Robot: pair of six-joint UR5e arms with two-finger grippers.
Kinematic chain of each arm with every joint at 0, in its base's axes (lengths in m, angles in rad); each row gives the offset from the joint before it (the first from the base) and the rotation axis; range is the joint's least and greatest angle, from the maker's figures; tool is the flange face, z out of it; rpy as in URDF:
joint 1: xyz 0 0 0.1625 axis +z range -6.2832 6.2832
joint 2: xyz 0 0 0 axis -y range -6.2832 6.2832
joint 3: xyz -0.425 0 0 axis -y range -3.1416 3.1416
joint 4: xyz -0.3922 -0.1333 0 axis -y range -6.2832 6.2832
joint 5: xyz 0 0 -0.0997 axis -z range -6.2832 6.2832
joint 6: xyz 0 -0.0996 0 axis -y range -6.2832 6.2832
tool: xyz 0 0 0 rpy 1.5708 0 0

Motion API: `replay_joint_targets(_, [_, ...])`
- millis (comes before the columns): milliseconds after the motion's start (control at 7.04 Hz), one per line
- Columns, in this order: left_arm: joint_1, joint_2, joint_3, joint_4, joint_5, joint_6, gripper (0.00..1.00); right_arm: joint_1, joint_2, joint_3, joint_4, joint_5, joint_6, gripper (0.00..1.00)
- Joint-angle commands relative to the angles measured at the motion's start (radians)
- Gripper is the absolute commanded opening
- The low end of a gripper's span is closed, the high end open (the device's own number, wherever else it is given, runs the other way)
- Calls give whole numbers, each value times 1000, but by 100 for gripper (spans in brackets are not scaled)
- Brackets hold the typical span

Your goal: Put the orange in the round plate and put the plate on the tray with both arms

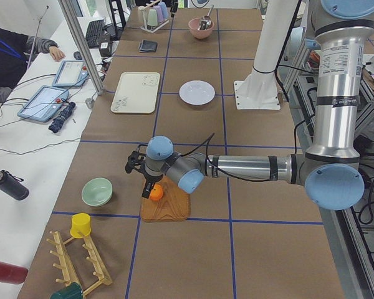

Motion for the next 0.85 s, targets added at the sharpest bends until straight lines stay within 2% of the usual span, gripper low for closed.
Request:
replay_joint_targets(0, [97,-15,84,-101,68,-62,98,-12,-3,-1,7,-5,15,100])
replay_joint_targets(426, [144,-22,95,-102,87,-84,98,-12,-7,-6,7,-5,17,100])
replay_joint_targets(710, [164,-48,141,-102,119,-78,98,-12,-10,-7,9,-3,17,100])
